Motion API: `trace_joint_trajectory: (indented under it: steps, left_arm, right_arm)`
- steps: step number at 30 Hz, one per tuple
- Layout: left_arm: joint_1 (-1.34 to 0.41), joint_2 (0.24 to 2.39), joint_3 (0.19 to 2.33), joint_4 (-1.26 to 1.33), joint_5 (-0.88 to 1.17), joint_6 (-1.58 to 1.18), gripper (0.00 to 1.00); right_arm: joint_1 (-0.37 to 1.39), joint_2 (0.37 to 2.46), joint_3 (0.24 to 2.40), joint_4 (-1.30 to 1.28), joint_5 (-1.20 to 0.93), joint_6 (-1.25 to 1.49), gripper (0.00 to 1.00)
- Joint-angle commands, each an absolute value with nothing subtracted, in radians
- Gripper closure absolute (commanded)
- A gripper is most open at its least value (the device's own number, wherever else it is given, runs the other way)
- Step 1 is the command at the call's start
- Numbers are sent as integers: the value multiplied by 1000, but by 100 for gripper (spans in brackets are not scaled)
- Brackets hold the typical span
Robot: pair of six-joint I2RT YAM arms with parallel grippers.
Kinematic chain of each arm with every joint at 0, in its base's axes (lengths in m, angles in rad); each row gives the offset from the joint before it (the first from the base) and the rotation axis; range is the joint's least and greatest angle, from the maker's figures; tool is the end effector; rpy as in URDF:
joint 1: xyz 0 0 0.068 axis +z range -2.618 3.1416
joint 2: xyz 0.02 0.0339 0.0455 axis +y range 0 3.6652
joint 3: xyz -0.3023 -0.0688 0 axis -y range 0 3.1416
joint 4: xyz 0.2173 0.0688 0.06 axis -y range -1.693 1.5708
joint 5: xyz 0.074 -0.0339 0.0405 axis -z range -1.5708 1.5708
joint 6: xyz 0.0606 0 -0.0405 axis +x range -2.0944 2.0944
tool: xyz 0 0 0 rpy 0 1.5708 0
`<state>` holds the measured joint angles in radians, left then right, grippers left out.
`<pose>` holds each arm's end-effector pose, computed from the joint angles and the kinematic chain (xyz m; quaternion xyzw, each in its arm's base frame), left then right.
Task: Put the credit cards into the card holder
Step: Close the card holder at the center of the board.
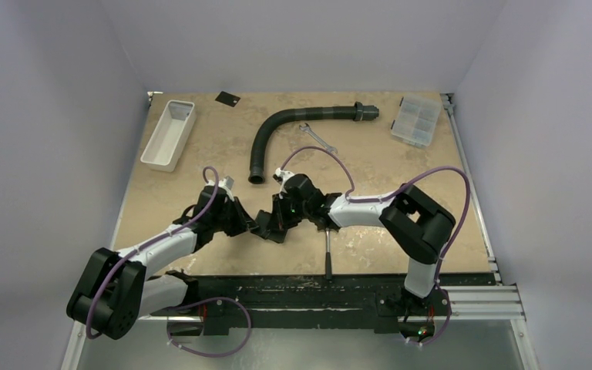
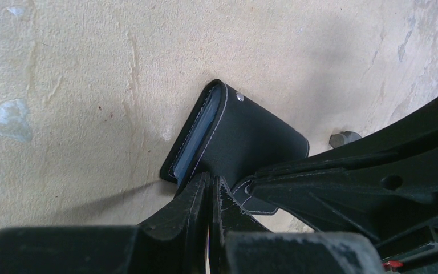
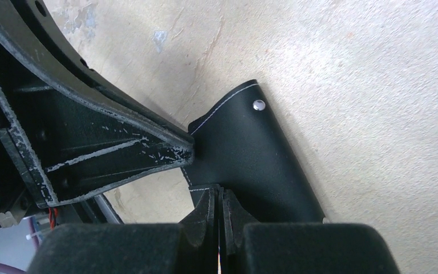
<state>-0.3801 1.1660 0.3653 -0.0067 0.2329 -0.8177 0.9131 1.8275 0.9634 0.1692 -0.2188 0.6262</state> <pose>0.1687 -0.0825 0.1811 -0.1578 0.9092 -0.2976 0.2448 0.2254 0.3133 0.1943 -0.1745 0.8843 0.3644 0.2339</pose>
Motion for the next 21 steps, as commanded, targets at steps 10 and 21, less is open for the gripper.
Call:
trace_joint_trajectory:
  steps: [10,21]
  left_arm:
    - [-373,1206,342,-138,132,-742,100]
    - [-373,1209,343,-140,132,-743,100]
  right_arm:
    - [877,1878,994,79,-110,524,93]
    - [879,1731,973,155,-212,437,100]
